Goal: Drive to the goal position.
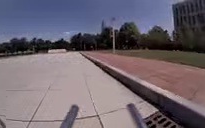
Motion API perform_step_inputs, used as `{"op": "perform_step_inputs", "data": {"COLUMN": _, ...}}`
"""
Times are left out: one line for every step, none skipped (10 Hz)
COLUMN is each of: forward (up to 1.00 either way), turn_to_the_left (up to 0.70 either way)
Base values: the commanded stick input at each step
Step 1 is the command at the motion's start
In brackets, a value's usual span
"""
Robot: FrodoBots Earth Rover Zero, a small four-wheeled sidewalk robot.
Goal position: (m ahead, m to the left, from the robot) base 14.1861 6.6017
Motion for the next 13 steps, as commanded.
{"op": "perform_step_inputs", "data": {"forward": 0.7, "turn_to_the_left": 0.0}}
{"op": "perform_step_inputs", "data": {"forward": 0.7, "turn_to_the_left": 0.0}}
{"op": "perform_step_inputs", "data": {"forward": 0.7, "turn_to_the_left": 0.0}}
{"op": "perform_step_inputs", "data": {"forward": 0.7, "turn_to_the_left": 0.0}}
{"op": "perform_step_inputs", "data": {"forward": 0.7, "turn_to_the_left": 0.05}}
{"op": "perform_step_inputs", "data": {"forward": 0.7, "turn_to_the_left": 0.35}}
{"op": "perform_step_inputs", "data": {"forward": 0.7, "turn_to_the_left": 0.32}}
{"op": "perform_step_inputs", "data": {"forward": 0.7, "turn_to_the_left": 0.15}}
{"op": "perform_step_inputs", "data": {"forward": 0.58, "turn_to_the_left": 0.0}}
{"op": "perform_step_inputs", "data": {"forward": 0.0, "turn_to_the_left": 0.0}}
{"op": "perform_step_inputs", "data": {"forward": 0.0, "turn_to_the_left": 0.0}}
{"op": "perform_step_inputs", "data": {"forward": 0.0, "turn_to_the_left": 0.0}}
{"op": "perform_step_inputs", "data": {"forward": 0.0, "turn_to_the_left": 0.0}}
